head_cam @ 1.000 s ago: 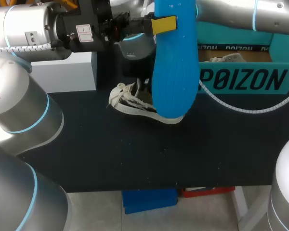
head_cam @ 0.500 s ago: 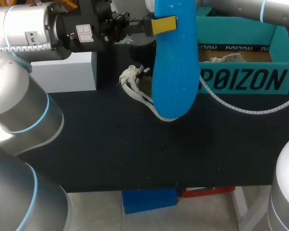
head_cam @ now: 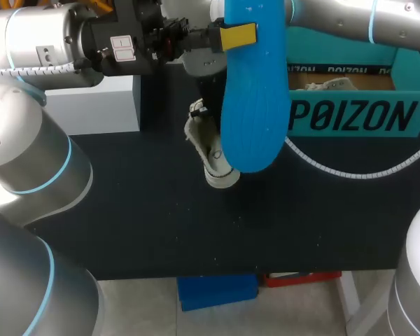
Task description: Take the shoe out of the shoebox, open the shoe tongue, remove and reinsert the insole, then place the shoe into the shoebox
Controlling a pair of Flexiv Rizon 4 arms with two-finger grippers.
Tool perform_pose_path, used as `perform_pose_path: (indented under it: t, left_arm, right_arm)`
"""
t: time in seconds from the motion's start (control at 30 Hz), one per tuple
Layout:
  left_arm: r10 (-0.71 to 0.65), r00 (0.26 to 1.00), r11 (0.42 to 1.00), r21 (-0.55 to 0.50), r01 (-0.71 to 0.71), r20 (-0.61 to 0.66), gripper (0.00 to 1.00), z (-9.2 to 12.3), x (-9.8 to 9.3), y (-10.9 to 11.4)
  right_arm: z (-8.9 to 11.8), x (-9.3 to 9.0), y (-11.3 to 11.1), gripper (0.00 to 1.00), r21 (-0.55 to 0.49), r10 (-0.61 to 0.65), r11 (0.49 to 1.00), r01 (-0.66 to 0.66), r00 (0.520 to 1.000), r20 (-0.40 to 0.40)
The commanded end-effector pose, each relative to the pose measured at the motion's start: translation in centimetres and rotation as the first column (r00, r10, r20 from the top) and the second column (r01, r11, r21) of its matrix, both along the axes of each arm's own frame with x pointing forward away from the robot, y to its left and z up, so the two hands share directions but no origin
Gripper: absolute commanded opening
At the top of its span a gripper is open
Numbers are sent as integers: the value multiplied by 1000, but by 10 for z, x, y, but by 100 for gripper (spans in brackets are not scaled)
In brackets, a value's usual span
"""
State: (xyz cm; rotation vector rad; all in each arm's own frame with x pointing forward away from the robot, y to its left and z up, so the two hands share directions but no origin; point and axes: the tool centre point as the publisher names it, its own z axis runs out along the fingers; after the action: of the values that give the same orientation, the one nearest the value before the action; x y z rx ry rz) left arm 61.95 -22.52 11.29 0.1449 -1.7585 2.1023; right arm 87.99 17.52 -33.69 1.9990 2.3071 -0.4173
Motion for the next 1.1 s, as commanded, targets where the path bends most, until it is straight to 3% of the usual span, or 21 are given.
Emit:
perform_pose_path:
  t: [0.03,0.37,0.73,0.77,0.8,0.93,1.1]
  left_arm:
    - [2,1000,1000,-1,-2,0,0,0,0,-1]
    - [2,1000,1000,-1,-2,0,0,0,0,-1]
    - [2,1000,1000,-1,-2,0,0,0,0,-1]
    - [2,1000,1000,-1,-2,0,0,0,0,-1]
    - [2,1000,1000,-1,-2,0,0,0,0,-1]
    - [2,1000,1000,-1,-2,0,0,0,0,-1]
    - [2,1000,1000,-1,-2,0,0,0,0,-1]
  right_arm:
    - [-20,4,4,0,14,-361,933,361,932,28]
    - [-59,9,9,0,-7,-309,951,309,951,24]
    - [-80,7,4,0,-20,-237,971,238,971,32]
    - [-80,7,2,30,-27,-237,971,238,971,36]
    - [-79,5,1,97,-27,-235,971,236,971,38]
    - [-65,3,-7,100,11,-254,967,254,965,60]
    - [-35,0,-14,100,202,-316,932,302,948,39]
